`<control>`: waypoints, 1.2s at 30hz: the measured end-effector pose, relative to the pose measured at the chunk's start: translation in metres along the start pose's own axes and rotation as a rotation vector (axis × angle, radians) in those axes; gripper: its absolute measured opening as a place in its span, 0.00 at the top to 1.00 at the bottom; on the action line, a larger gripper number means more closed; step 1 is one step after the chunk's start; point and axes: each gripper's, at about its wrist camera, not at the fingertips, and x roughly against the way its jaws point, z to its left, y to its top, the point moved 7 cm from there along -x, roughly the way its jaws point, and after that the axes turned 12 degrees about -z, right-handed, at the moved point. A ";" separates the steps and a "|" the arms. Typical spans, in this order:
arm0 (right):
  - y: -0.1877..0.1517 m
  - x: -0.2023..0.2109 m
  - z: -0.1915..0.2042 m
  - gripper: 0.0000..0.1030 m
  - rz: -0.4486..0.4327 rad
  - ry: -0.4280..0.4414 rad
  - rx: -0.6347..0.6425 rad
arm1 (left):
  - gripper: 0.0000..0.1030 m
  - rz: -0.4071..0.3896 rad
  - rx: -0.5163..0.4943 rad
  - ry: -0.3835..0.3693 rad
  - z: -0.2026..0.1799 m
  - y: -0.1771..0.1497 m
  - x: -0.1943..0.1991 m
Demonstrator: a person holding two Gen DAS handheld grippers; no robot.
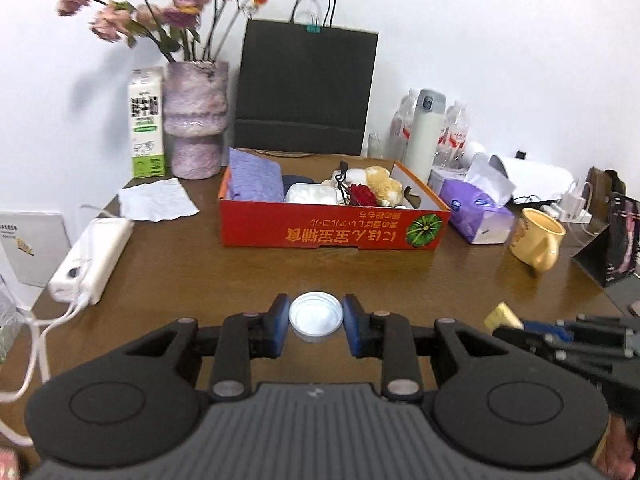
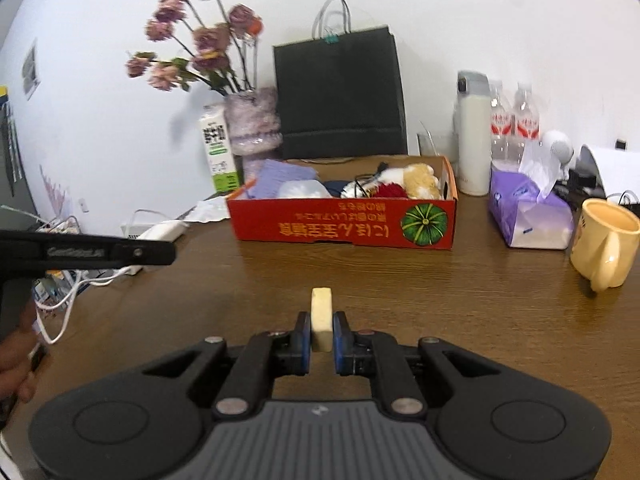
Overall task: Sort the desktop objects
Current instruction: 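Carry the white cap and beige cube over the red box, then open both grippers to drop the cap and cube into the box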
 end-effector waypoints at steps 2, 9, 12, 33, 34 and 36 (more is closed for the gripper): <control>0.002 0.016 0.006 0.90 -0.011 -0.002 0.019 | 0.72 -0.005 0.001 0.005 0.004 -0.004 0.022; 0.017 0.064 0.015 0.90 -0.064 -0.005 0.035 | 0.72 -0.049 0.023 0.011 0.017 -0.003 0.071; 0.037 0.068 0.011 0.90 -0.094 0.004 0.032 | 0.72 -0.076 0.009 0.004 0.019 0.023 0.055; 0.125 -0.240 -0.102 0.89 0.267 -0.107 -0.072 | 0.68 0.335 0.031 0.055 0.063 0.087 -0.284; 0.119 -0.250 -0.106 0.86 0.293 -0.112 -0.077 | 0.60 0.344 0.028 0.058 0.065 0.086 -0.290; 0.110 -0.264 -0.112 0.77 0.322 -0.131 -0.079 | 0.49 0.341 0.026 0.048 0.065 0.087 -0.295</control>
